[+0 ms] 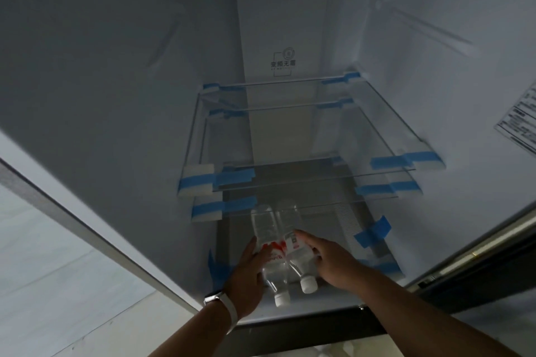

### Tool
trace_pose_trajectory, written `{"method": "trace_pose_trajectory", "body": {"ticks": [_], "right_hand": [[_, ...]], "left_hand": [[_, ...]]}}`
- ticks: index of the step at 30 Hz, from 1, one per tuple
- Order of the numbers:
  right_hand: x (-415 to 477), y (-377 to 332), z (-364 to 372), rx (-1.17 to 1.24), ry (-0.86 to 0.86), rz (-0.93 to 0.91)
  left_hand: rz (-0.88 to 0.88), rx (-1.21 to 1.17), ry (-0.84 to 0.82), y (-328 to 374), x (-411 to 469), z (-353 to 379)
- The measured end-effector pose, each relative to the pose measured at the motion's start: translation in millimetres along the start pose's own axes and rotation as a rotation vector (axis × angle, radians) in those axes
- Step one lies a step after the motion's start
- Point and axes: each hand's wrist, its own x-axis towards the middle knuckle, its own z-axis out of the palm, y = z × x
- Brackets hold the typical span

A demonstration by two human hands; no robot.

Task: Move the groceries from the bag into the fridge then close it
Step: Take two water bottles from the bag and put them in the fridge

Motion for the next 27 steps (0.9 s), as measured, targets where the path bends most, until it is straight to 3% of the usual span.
{"method": "trace_pose_trajectory", "body": {"ticks": [8,15,20,24,27], "right_hand": [[0.6,5.8,10.1,0.081,0.031,0.061],[-21.9,15.0,27.2,0.215,0.222,0.043],[-32.1,14.9,34.0,0.157,0.186,-0.017],[-29.5,9.4,25.7,0.092,0.046,-0.034],[-21.1,5.1,18.6,-0.011,0.049,-0.052]], "left_hand": [[-0.121,-0.264,0.094,12.5,10.6,-4.3],[0.036,0.059,0.039,16.4,-14.9,13.8],[0.067,0.324,-0.014,9.4,-23.1,22.2],[0.116,0.302,-0.020,-0.6,-14.1,14.9],[0.151,0.290,0.002,-6.4,-3.0,9.7]]}}
